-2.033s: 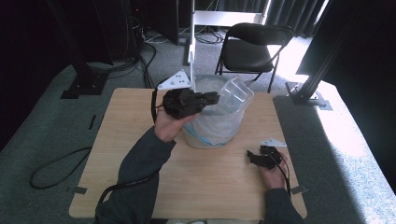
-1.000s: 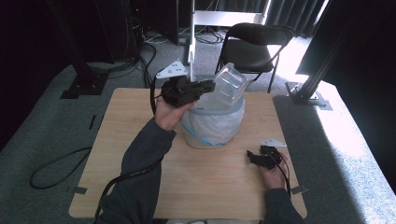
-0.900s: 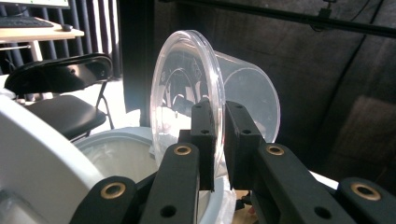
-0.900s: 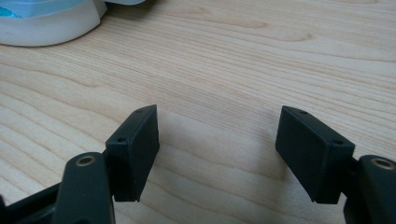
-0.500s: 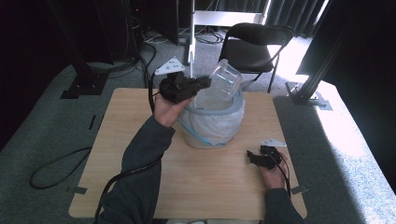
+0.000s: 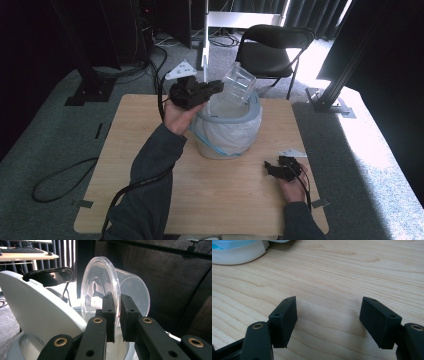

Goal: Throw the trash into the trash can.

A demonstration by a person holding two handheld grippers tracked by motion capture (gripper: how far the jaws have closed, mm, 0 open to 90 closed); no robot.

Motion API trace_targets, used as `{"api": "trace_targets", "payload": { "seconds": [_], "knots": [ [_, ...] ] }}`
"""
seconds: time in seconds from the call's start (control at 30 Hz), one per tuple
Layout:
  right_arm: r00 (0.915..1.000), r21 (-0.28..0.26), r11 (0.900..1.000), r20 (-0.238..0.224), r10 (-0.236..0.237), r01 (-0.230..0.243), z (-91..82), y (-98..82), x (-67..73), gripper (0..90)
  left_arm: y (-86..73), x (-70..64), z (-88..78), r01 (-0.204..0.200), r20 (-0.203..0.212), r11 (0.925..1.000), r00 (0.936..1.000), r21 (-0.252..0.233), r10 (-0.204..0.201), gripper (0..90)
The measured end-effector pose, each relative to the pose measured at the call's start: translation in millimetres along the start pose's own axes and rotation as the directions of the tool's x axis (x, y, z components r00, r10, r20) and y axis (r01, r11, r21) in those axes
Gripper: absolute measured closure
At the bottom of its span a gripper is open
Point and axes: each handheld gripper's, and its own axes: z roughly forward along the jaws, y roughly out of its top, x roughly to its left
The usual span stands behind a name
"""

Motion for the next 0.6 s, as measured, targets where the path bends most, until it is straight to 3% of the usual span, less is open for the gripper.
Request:
{"api": "trace_targets", "payload": {
  "seconds": [0.6],
  "knots": [
    [1.0, 0.0, 1.0, 0.0, 0.0, 0.0, 0.0, 0.0, 0.0, 29.2, -0.4, -3.8, -0.2, -0.037, -0.022, 0.9993, 0.999, 0.008, 0.038, 80.6]
  ]
}}
